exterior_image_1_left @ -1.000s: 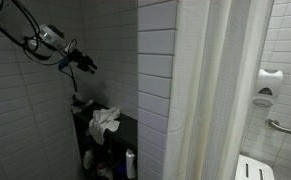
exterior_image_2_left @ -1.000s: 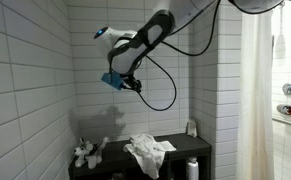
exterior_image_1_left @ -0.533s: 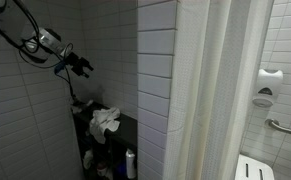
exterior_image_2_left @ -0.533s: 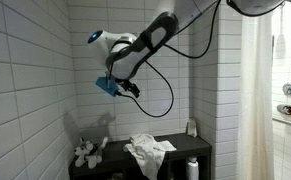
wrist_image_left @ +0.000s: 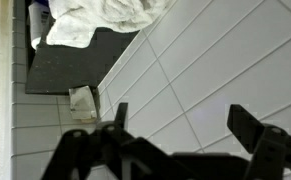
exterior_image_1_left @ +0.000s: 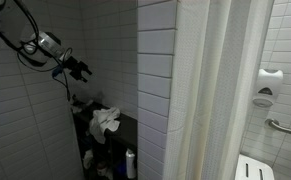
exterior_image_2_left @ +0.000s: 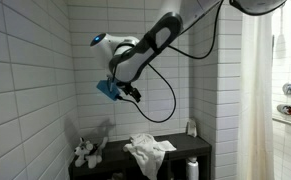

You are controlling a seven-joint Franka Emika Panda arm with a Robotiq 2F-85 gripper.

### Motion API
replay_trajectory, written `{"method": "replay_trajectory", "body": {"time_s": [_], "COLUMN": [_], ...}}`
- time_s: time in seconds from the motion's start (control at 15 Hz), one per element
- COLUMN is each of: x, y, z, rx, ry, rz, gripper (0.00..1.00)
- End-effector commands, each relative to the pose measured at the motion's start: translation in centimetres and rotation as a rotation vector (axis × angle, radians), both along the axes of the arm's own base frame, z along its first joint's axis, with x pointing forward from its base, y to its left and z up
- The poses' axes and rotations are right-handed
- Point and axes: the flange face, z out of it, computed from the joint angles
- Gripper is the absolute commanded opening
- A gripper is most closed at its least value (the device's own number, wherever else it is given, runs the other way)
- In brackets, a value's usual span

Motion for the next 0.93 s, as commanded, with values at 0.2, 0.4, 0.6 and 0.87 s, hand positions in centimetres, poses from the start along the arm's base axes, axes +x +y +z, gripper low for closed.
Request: {"method": "replay_trajectory", "body": {"time_s": [0.2, 0.4, 0.6, 0.87], "x": [-0.87, -0.93, -0.93, -0.94], "y": [0.38, 0.33, 0.3, 0.31], "z": [-1.06, -0.93, -0.92, -0.92], "rx": [0.015, 0.016, 0.017, 0.017], "ry": [0.007, 0.005, 0.004, 0.004], "rz": [0.018, 0.018, 0.018, 0.019], "gripper": [1.0, 1.0, 1.0, 1.0]}}
